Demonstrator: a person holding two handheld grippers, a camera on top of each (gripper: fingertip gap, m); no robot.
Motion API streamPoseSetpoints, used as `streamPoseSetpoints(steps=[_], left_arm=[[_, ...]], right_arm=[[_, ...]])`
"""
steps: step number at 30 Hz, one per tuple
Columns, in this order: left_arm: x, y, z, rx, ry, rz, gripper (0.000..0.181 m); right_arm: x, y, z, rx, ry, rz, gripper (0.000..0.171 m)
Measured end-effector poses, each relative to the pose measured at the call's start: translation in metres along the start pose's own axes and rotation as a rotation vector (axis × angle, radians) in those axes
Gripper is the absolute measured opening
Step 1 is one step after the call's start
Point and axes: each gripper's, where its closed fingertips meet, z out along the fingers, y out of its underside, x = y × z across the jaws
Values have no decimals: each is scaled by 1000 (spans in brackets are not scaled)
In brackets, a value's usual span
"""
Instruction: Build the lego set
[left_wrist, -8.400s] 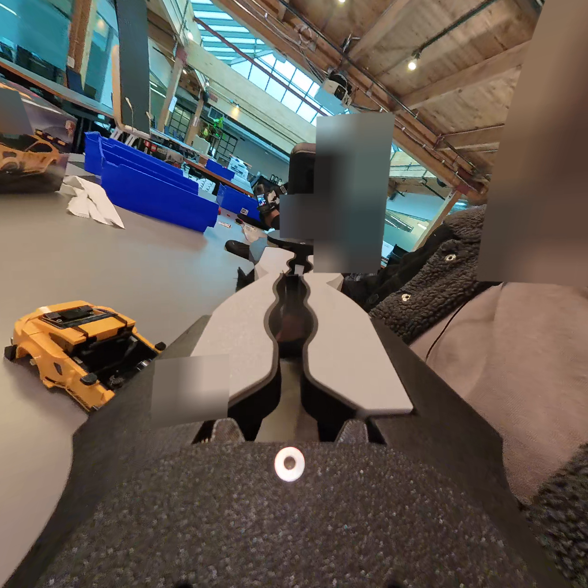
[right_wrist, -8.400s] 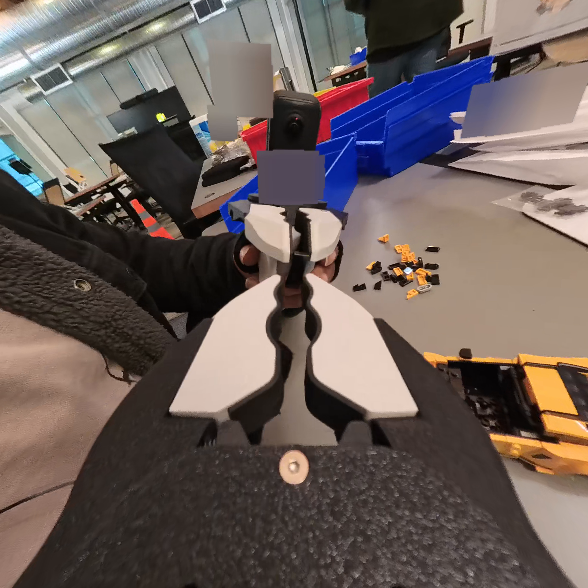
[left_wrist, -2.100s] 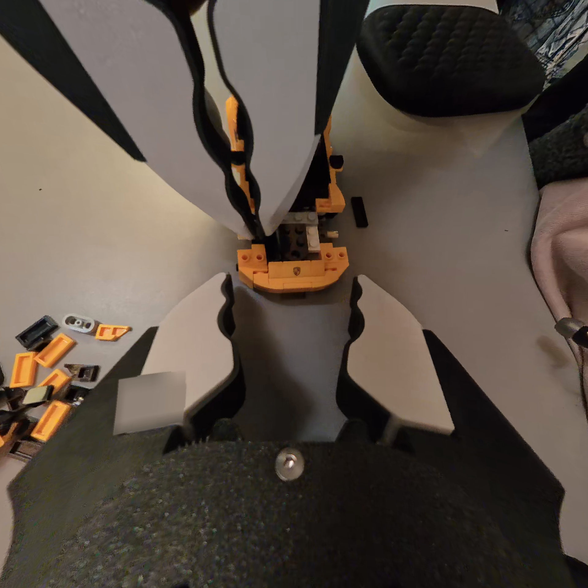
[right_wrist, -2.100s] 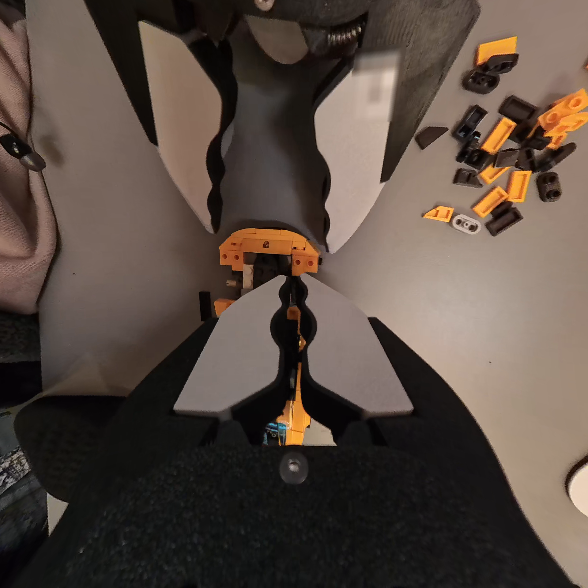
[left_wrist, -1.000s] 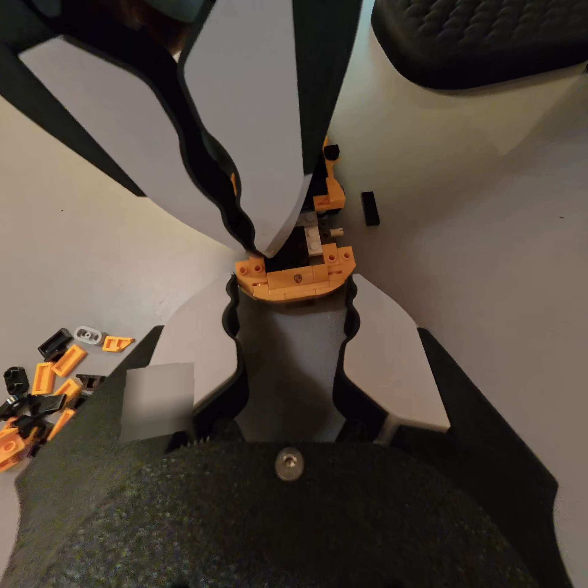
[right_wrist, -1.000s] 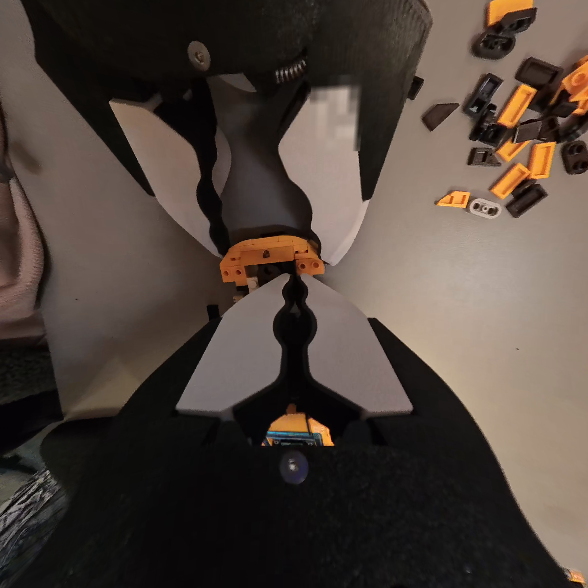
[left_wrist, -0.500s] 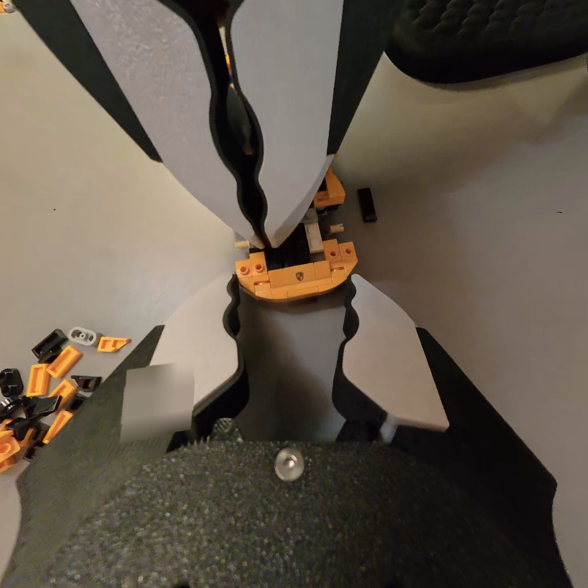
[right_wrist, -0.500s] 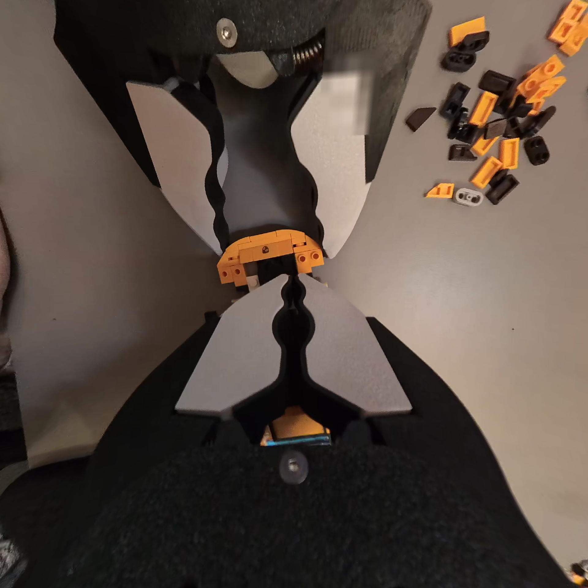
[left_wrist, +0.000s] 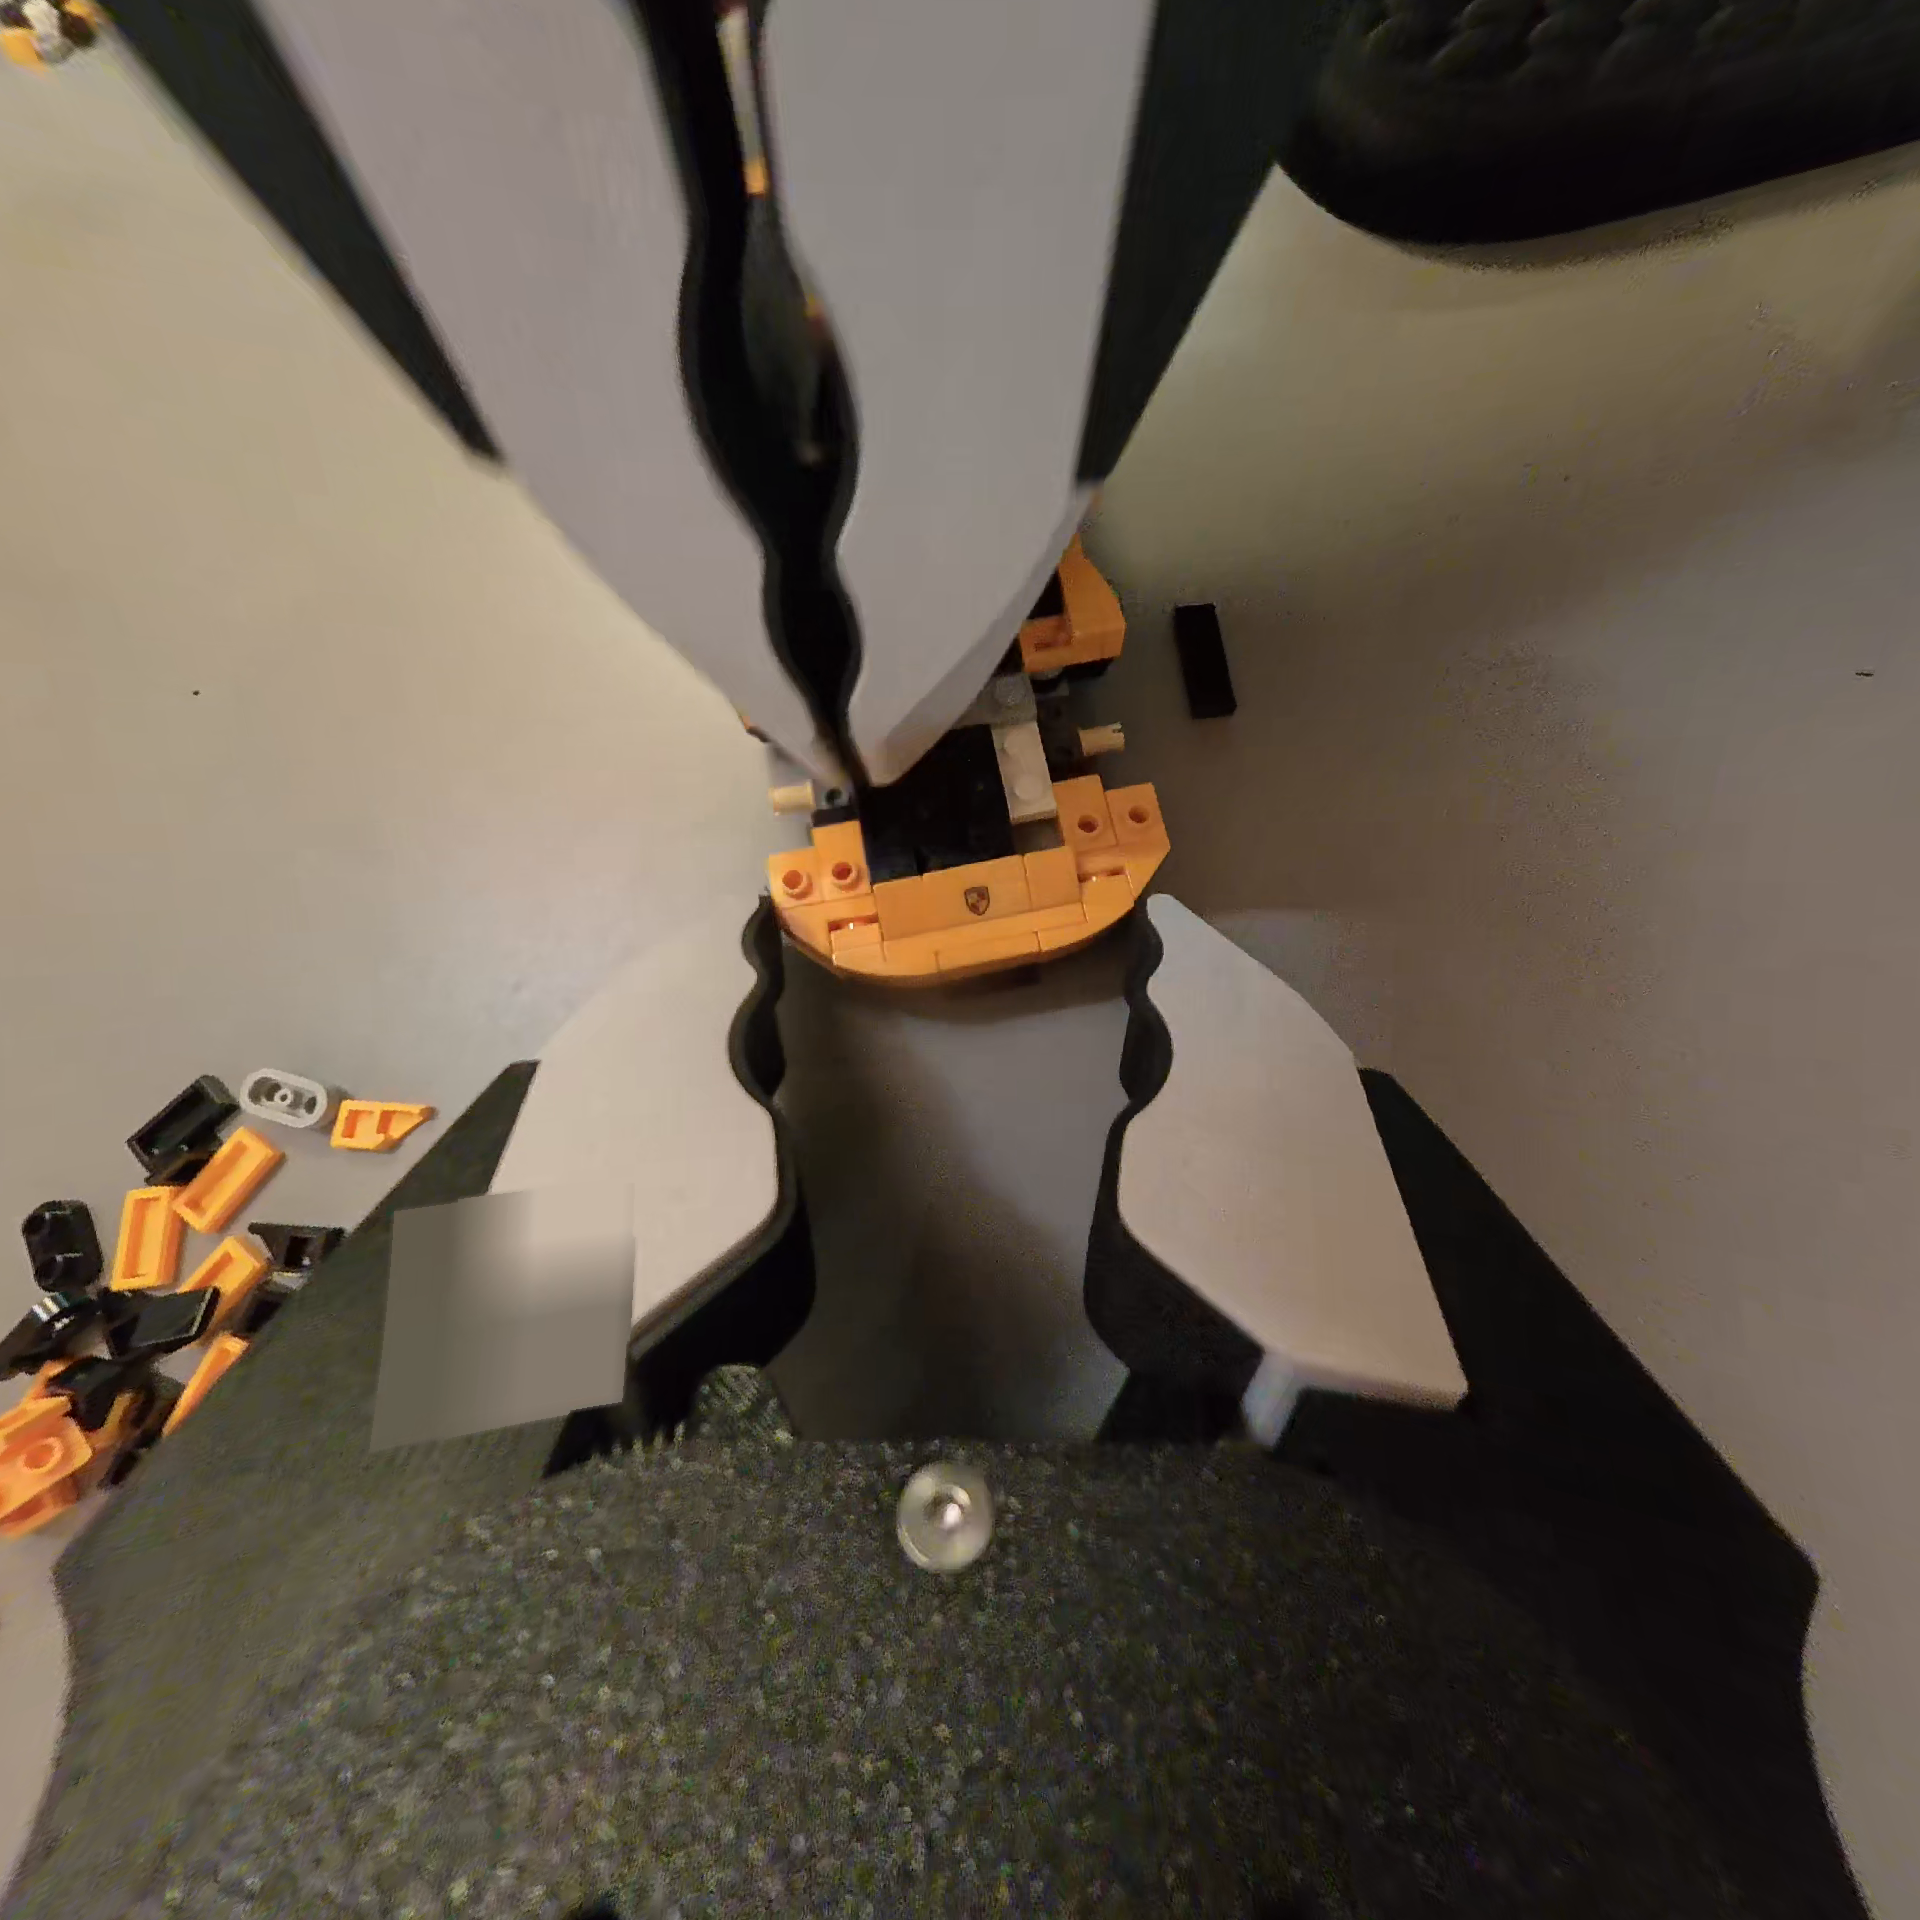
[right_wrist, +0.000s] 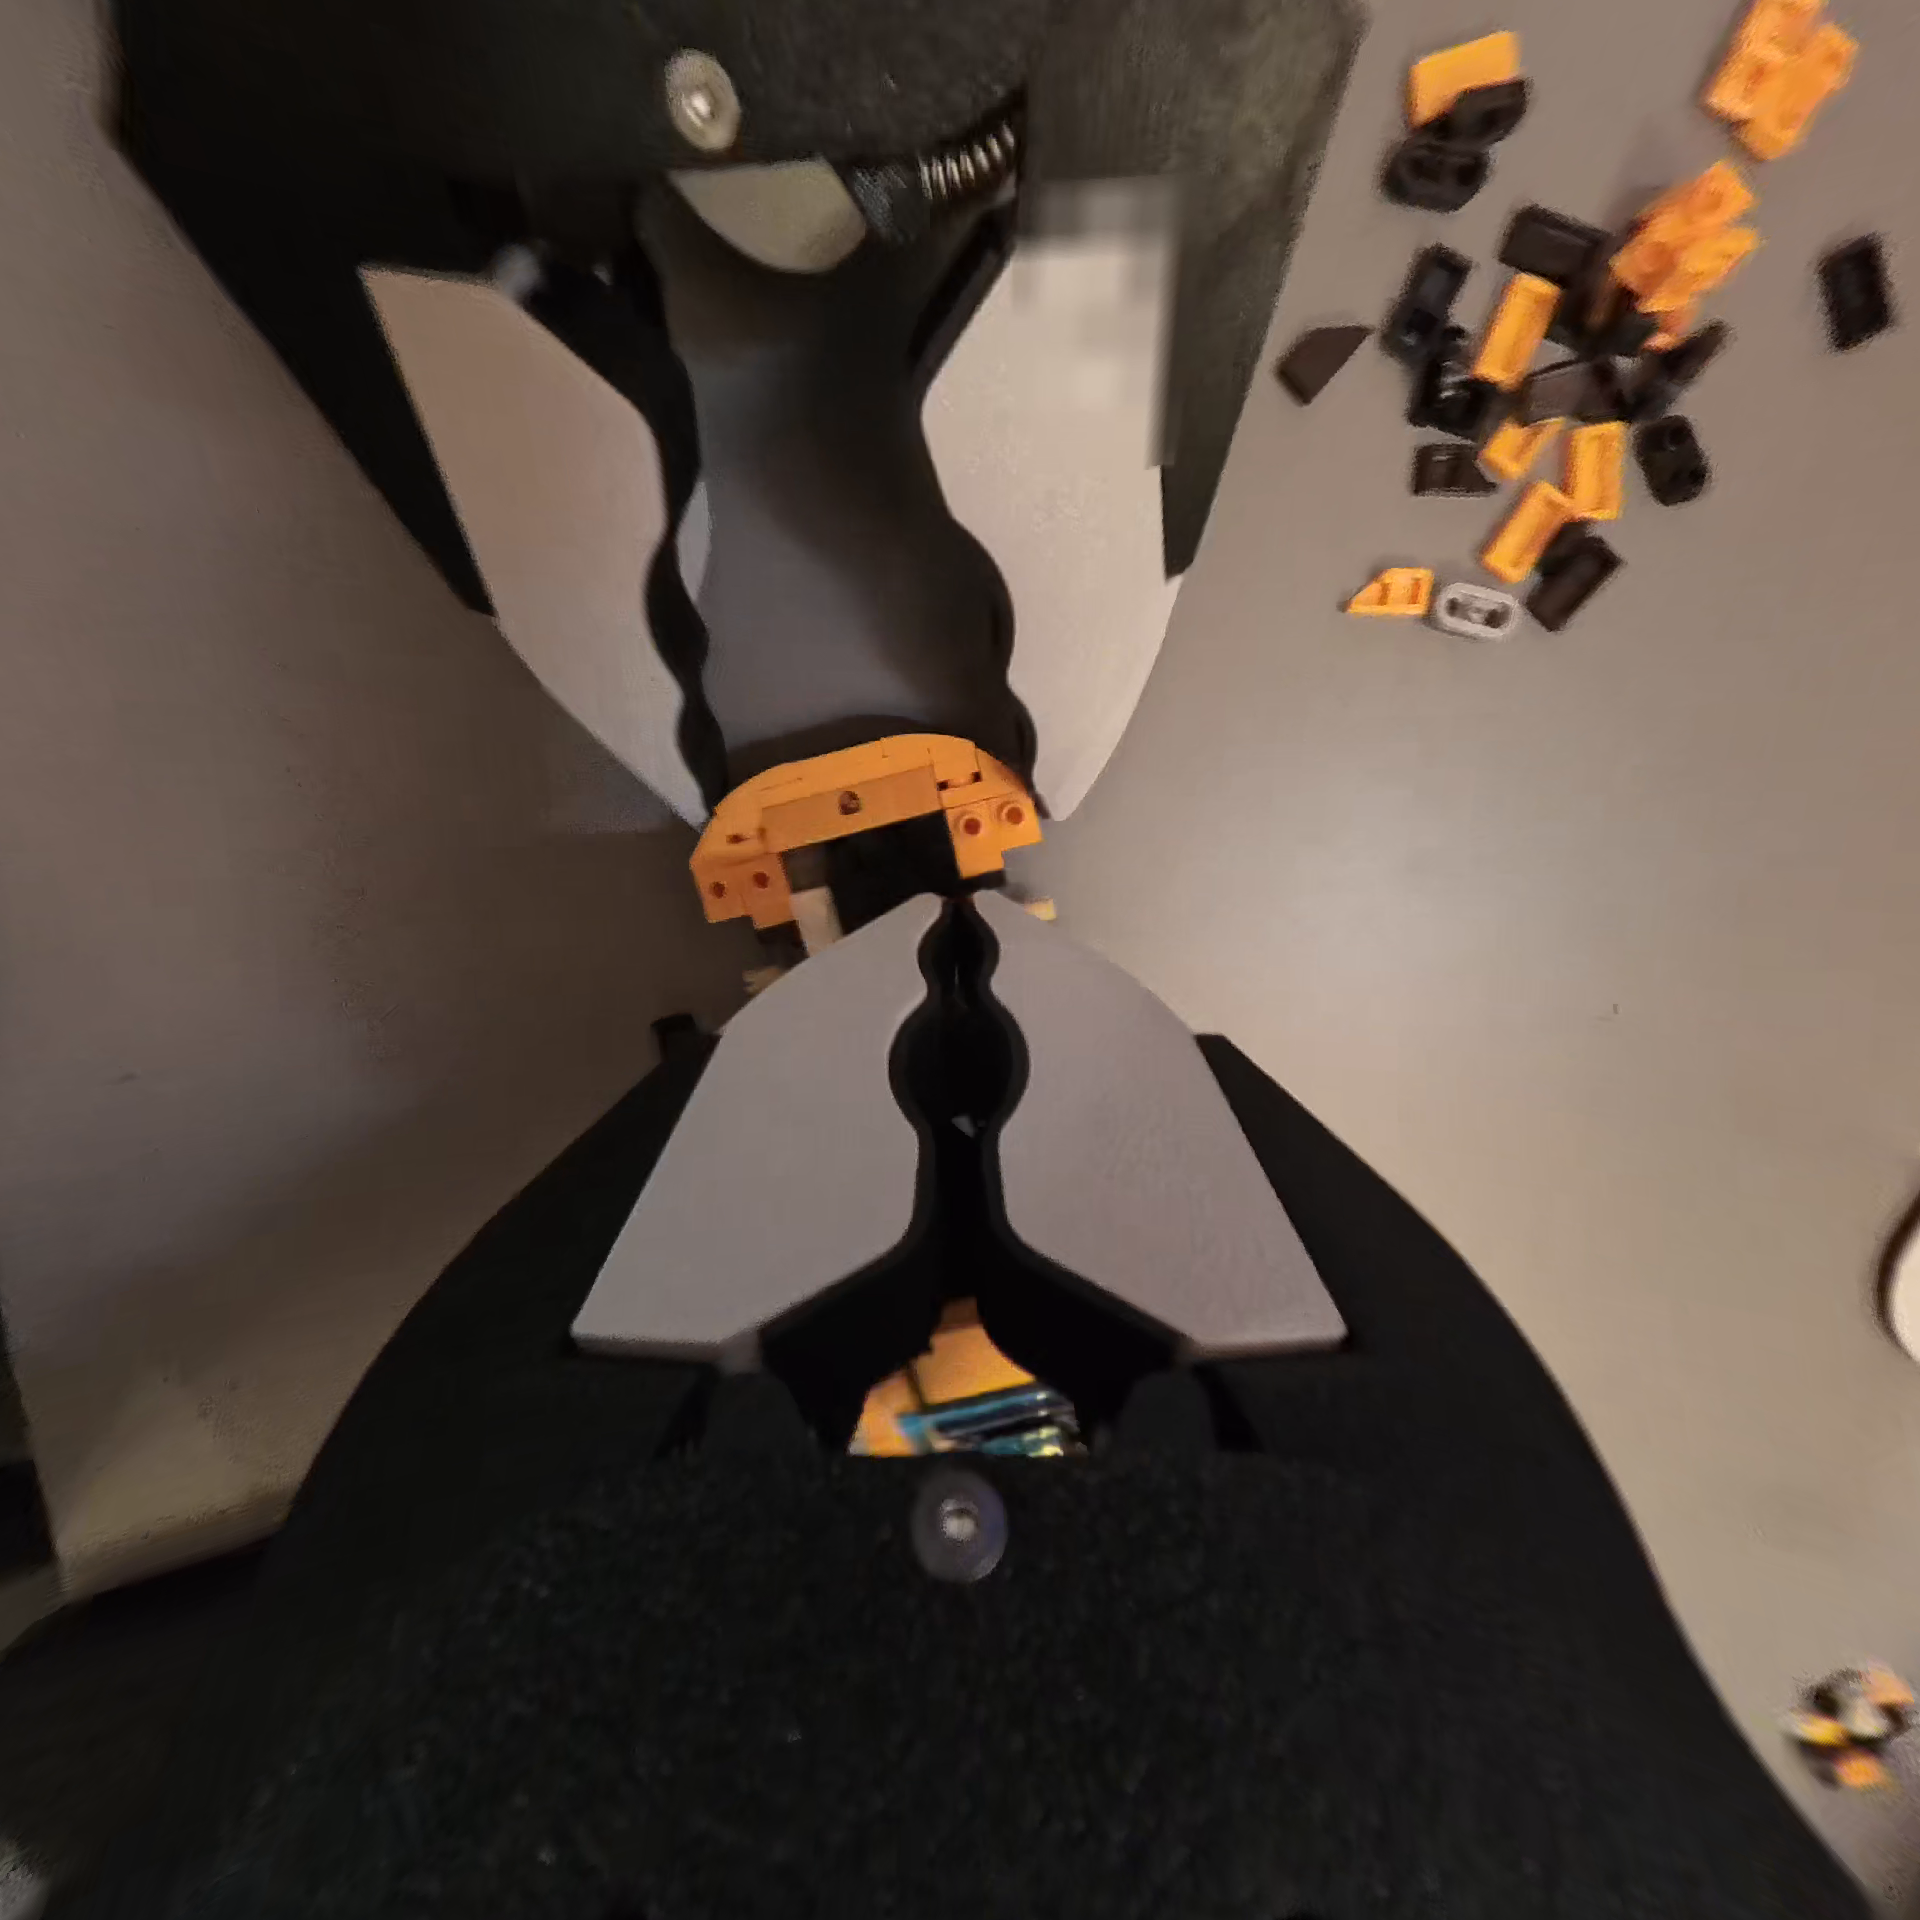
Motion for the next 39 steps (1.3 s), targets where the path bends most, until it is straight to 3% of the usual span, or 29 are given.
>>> streamPoseSetpoints(steps=[3, 6, 9, 20, 23, 26, 39], left_arm=[[-1, 0, 0, 0, -8, -3, 62], [-2, 0, 0, -1, -8, -9, 62], [-3, -1, 1, -1, -9, -15, 62], [-8, -2, -5, 29, -13, -35, 59], [-8, -2, -5, 30, -10, -33, 59], [-8, -2, -6, 31, -9, -35, 58], [-9, -1, -6, 30, -6, -48, 58]], right_arm=[[-25, -12, -38, 245, 18, 120, 0], [-57, 26, -30, 170, 94, 78, 0], [-69, 46, -9, 130, 39, 133, 24], [-68, 46, 9, 13, -53, 37, 7], [-60, 19, -13, 118, -49, 26, 7], [-28, 2, -31, 109, 38, -66, 7], [-20, 4, 2, -25, -49, -169, 7]])
